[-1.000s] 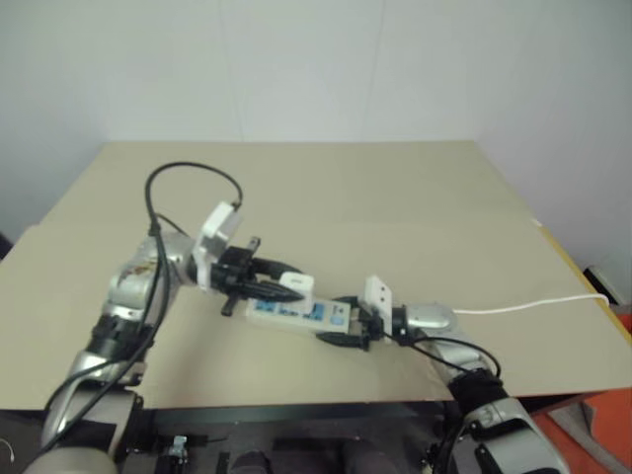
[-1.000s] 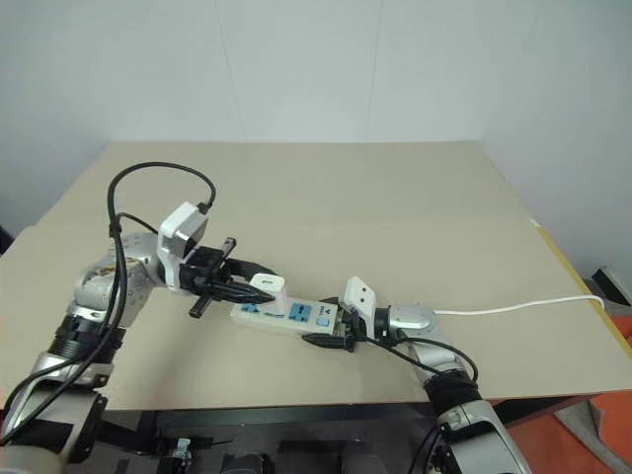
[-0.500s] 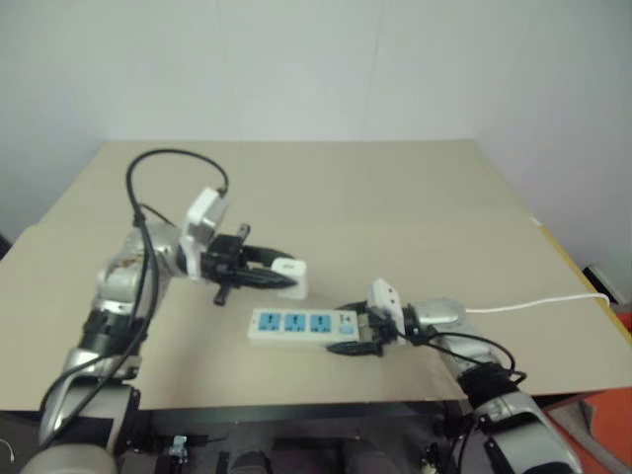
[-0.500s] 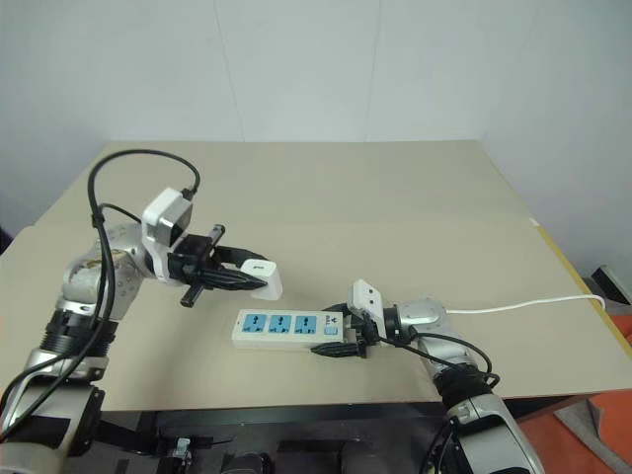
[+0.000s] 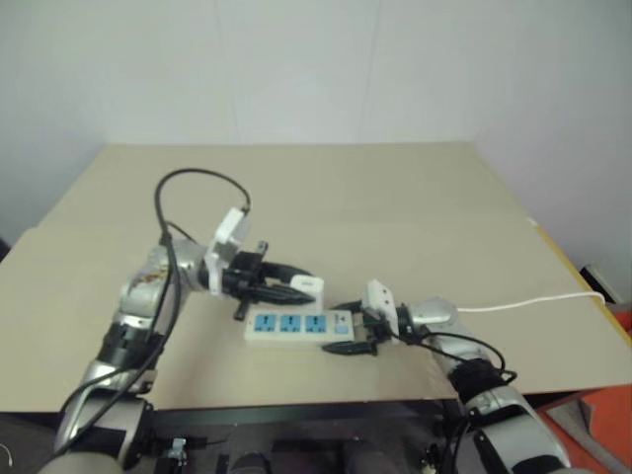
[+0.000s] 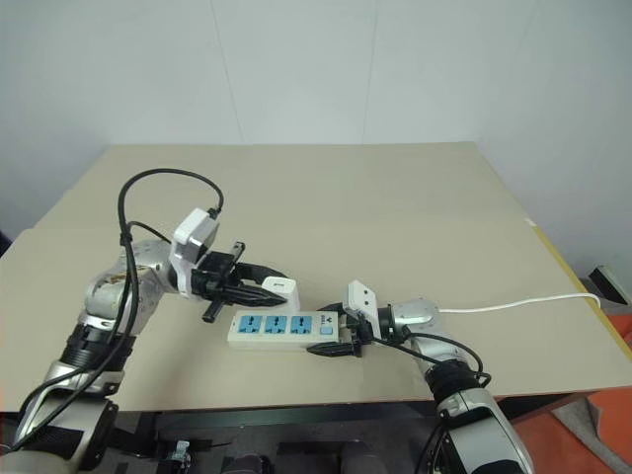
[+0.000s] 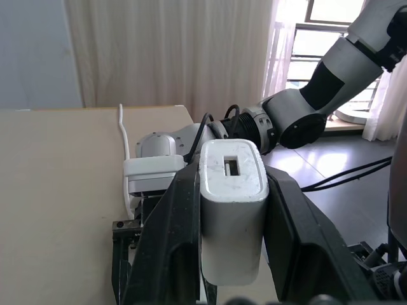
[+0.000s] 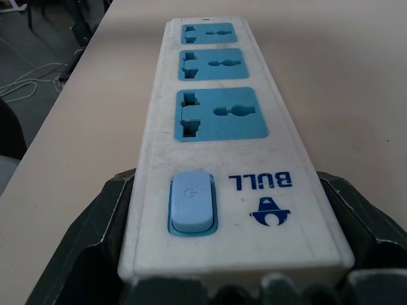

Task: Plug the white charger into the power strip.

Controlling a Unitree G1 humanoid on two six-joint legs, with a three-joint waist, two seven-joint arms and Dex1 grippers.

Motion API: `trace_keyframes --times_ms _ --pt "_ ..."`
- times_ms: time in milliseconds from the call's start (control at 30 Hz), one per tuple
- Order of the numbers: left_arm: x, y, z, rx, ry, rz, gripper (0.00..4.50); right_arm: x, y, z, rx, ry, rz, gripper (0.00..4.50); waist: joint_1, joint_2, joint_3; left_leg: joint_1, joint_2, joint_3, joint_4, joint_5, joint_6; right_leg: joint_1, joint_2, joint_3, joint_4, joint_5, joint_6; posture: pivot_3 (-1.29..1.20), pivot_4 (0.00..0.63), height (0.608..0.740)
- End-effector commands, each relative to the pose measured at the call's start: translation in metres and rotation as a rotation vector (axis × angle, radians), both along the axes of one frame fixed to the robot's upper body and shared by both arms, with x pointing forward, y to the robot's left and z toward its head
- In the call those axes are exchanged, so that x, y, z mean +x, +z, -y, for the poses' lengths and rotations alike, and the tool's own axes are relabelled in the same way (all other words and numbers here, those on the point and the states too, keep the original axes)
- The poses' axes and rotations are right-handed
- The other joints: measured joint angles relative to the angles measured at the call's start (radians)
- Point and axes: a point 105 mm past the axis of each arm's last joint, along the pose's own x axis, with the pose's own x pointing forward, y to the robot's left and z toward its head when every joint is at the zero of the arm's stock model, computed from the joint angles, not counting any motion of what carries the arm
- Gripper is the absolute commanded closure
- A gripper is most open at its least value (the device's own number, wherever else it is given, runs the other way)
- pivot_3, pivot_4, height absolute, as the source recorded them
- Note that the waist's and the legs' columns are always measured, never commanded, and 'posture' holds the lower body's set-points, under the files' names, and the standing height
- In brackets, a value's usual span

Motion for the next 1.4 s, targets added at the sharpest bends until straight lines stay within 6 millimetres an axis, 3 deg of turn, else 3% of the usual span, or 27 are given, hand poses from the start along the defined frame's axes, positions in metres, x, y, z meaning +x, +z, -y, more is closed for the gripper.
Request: trace_keyframes --times_ms 33,333,800,1400 --pt "0.000 0.001 0.005 0.000 0.024 0.030 3.49 -0.003 -0.007 -0.003 -0.033 0.024 -0.011 1.10 0.000 0.000 0.000 0.000 0.000 0.000 0.000 0.000 0.000 0.000 0.000 0.000 0.000 0.000 0.000 0.00 0.150 0.740" --pt "0.005 -0.029 0.007 0.042 0.097 0.057 3.49 -0.003 -0.007 -0.004 -0.031 0.024 -0.013 1.10 0.000 0.000 0.000 0.001 0.000 0.000 0.000 0.000 0.000 0.001 0.000 0.000 0.000 0.000 0.000 0.00 0.150 0.740" --pt "0.008 -0.055 0.010 0.065 0.145 0.100 3.49 -0.003 -0.009 -0.004 -0.033 0.016 -0.014 1.10 0.000 0.000 0.000 0.002 0.000 0.000 -0.001 0.000 0.000 0.002 0.000 0.000 -0.001 0.000 0.000 0.00 0.150 0.740" --pt "0.014 -0.063 0.012 0.074 0.164 0.102 3.49 -0.002 -0.008 -0.004 -0.027 0.008 -0.015 1.10 -0.001 0.000 0.000 0.002 0.000 0.000 -0.001 0.000 0.000 0.002 0.000 0.000 -0.002 0.000 0.000 0.00 0.150 0.740"
